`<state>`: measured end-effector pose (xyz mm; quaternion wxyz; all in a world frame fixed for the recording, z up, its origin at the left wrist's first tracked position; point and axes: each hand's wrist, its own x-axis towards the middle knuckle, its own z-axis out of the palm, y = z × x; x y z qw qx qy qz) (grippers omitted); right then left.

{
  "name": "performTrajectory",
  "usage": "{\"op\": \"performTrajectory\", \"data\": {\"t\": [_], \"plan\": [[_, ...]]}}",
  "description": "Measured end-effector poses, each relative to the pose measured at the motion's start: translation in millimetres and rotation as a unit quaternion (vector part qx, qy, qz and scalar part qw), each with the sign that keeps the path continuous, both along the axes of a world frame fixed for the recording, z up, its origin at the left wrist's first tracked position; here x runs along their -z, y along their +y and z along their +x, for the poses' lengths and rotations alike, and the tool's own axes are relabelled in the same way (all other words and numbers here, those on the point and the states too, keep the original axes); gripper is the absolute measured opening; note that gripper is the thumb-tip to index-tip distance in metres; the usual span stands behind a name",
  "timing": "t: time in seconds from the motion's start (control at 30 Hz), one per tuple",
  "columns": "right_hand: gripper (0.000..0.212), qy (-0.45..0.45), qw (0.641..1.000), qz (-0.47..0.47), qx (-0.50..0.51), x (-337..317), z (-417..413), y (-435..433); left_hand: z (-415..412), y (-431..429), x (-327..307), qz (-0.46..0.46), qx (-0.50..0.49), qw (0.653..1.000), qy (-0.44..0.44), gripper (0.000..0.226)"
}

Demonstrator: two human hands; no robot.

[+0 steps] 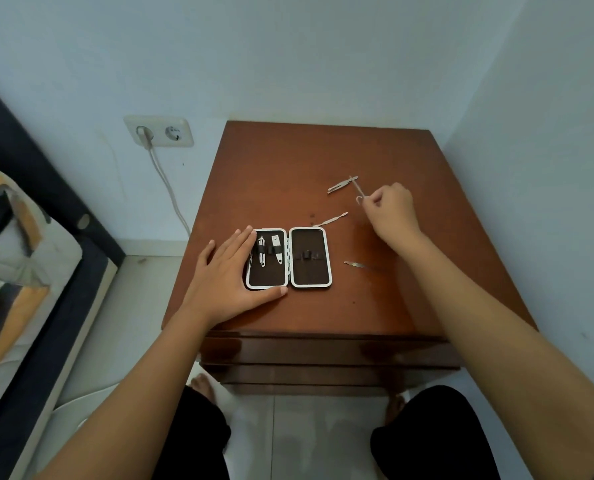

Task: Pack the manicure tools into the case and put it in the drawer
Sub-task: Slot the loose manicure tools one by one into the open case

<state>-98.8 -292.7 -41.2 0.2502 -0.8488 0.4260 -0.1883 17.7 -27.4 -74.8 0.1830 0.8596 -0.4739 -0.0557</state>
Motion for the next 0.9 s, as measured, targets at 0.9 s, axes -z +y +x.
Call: {"op": "performTrajectory", "data": {"t": [0.9], "plan": [[0.031, 0.144, 0.984, -0.051, -0.092, -2.1, -9.9, 176.0, 3.3, 11.1, -8.8, 0.080, 0.055, 0.993, 0.071, 0.091]]}}
